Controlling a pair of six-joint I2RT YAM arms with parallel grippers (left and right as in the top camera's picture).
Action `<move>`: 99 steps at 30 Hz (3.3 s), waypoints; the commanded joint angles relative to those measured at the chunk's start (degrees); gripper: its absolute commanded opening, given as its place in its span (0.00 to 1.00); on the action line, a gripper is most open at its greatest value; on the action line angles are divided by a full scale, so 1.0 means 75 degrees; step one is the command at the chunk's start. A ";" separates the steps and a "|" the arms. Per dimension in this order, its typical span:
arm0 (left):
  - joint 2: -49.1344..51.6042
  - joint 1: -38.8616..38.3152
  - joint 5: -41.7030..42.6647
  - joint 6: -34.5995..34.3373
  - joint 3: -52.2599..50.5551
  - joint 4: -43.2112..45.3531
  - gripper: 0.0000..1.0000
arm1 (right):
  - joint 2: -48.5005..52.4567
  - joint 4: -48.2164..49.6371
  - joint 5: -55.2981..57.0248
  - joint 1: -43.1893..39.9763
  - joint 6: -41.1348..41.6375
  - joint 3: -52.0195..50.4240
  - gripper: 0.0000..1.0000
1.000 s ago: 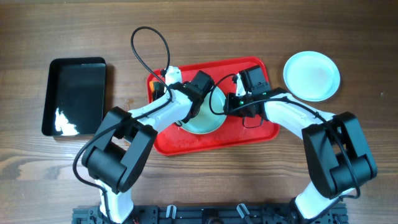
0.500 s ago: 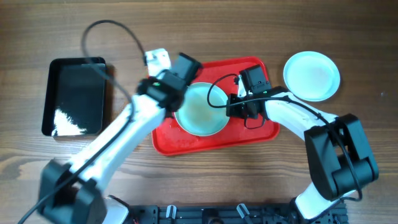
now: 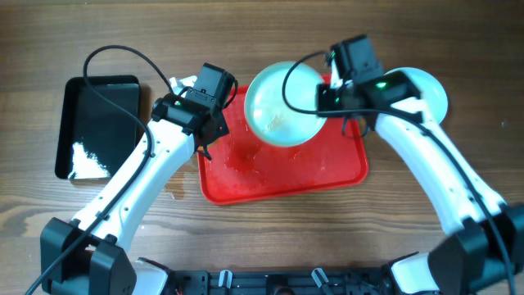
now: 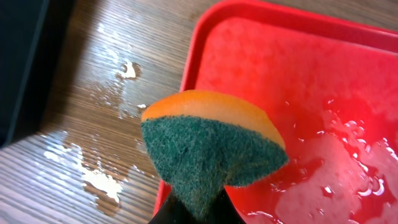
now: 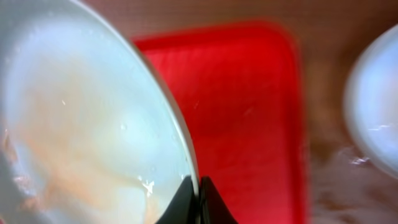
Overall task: Clean dirty plates on tray and stack at the side
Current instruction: 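Withdraw the sponge left and lift the plate with the right gripper, then carry the plate right and stack it on the plate pile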
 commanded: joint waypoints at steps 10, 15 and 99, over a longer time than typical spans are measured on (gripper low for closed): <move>0.0035 0.0026 0.0420 -0.0122 -0.0047 -0.0213 0.04 | -0.0589 -0.1480 0.5383 0.0667 -0.1999 0.1224 0.04; 0.0035 0.0026 0.0417 -0.0122 -0.0047 -0.0341 0.04 | -0.0560 -0.1358 0.6353 0.1309 -0.2081 0.1221 0.04; 0.0038 0.0020 0.0650 -0.0125 -0.0047 -0.0254 0.04 | 0.2133 0.1749 -0.2366 -0.6152 -0.0761 -0.0370 0.04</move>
